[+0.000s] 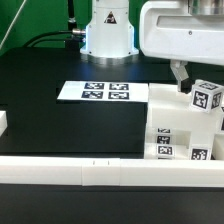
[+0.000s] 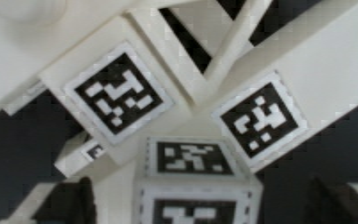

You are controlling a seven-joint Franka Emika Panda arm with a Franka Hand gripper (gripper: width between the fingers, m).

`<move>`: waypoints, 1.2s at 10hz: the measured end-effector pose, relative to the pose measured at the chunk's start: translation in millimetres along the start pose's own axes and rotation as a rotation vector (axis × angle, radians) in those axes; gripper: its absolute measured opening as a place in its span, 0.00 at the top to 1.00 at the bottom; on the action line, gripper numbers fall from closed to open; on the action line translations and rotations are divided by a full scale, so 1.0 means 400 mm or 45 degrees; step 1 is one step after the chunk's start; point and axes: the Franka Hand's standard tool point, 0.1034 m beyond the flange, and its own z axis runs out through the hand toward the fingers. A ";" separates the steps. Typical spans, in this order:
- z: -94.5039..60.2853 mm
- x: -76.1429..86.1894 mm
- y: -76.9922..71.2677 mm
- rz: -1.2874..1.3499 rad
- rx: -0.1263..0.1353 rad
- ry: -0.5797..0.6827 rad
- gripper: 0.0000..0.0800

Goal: Assemble chair

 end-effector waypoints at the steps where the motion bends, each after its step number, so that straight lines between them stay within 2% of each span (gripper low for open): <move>1: 0.001 0.000 0.001 -0.069 -0.001 0.000 0.21; 3: 0.001 0.001 0.002 -0.283 -0.002 0.001 0.19; 6: 0.002 0.006 0.008 -0.760 -0.028 0.010 0.19; 8: 0.005 -0.005 0.001 -1.044 -0.062 0.018 0.19; 10: 0.011 -0.015 -0.003 -1.273 -0.069 0.003 0.19; 12: 0.011 -0.007 0.006 -1.445 -0.072 -0.006 0.19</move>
Offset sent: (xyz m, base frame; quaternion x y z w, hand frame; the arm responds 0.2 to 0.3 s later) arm 0.0000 0.0000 0.0000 0.0000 0.0000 -0.1296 0.9916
